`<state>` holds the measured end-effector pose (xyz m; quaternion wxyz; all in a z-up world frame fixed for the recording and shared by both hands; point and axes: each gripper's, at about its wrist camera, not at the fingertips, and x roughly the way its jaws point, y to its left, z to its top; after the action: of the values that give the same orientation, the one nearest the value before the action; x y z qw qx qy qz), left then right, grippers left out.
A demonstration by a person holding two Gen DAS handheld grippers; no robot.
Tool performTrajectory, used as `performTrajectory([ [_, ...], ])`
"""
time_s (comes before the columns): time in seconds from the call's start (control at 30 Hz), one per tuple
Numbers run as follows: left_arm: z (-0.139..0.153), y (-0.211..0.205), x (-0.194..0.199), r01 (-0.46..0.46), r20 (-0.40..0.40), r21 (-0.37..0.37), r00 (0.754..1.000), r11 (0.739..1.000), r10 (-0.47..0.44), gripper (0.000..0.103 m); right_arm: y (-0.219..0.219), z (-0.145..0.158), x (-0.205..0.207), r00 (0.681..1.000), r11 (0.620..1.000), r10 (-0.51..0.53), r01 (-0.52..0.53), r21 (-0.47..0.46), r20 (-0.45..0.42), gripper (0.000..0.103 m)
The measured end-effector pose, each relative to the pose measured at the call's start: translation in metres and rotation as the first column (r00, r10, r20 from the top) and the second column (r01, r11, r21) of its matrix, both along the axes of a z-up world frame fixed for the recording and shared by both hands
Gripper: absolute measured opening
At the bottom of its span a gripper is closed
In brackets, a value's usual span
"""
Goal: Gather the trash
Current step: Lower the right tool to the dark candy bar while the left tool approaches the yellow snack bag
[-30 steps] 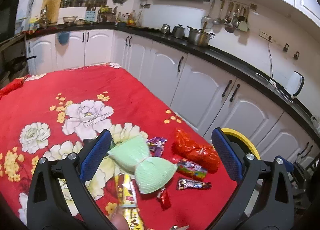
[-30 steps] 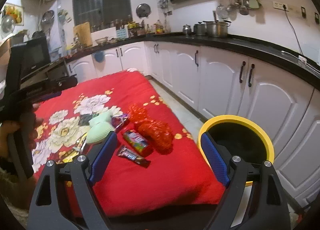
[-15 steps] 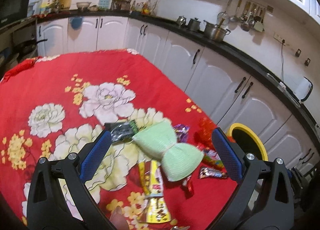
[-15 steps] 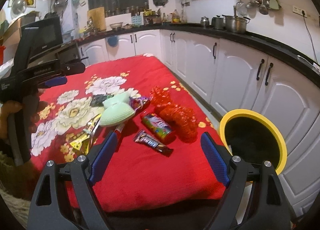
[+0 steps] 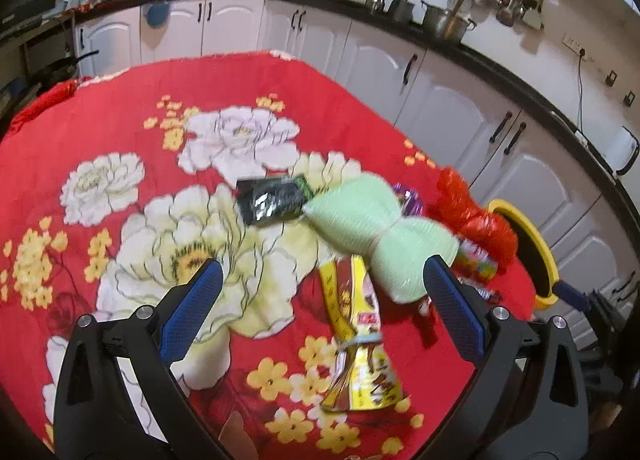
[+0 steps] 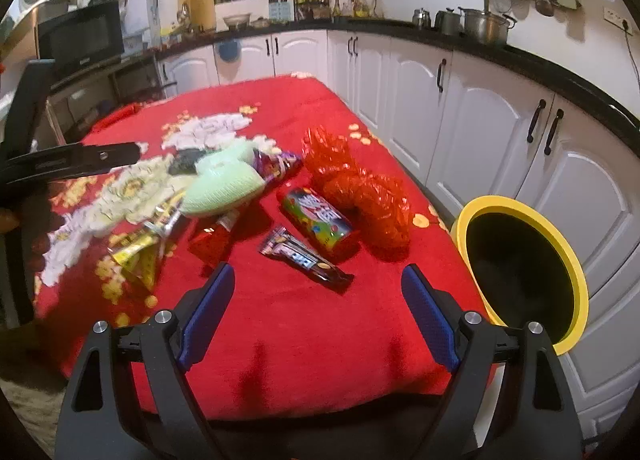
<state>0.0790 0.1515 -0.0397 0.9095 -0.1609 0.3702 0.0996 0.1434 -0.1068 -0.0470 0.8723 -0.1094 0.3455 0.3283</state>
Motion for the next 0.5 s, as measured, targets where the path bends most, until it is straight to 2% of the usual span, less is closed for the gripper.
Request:
performTrajectory([
  [0.1, -0.01, -0.001, -0.001, 0.012, -0.027, -0.013, 1.0, 1.0, -0.013, 0.092, 0.005, -0.01, 0.01, 1.0, 1.0, 0.016, -0.016, -0.021, -0.019, 0.082],
  [0.17, -0.016, -0.002, -0.002, 0.021, -0.041, -0.023, 0.999, 1.0, -0.022, 0.092, 0.008, -0.018, 0.019, 0.999, 0.999, 0.024, -0.025, -0.035, -0.04, 0.078],
  [0.3, -0.025, -0.006, -0.002, 0.054, -0.058, -0.067, 0.997, 0.996, -0.058, 0.092, 0.016, -0.032, 0.033, 0.996, 0.996, 0.044, -0.05, -0.07, -0.075, 0.066],
  [0.37, -0.031, -0.01, -0.001, 0.069, -0.067, -0.093, 0.995, 0.993, -0.075, 0.092, 0.02, -0.037, 0.038, 0.994, 0.995, 0.064, -0.071, -0.075, -0.087, 0.065],
  [0.5, -0.046, -0.024, 0.001, 0.096, -0.107, -0.098, 0.989, 0.991, -0.106, 0.092, 0.028, -0.047, 0.043, 0.991, 0.989, 0.089, -0.1, -0.108, -0.103, 0.053],
])
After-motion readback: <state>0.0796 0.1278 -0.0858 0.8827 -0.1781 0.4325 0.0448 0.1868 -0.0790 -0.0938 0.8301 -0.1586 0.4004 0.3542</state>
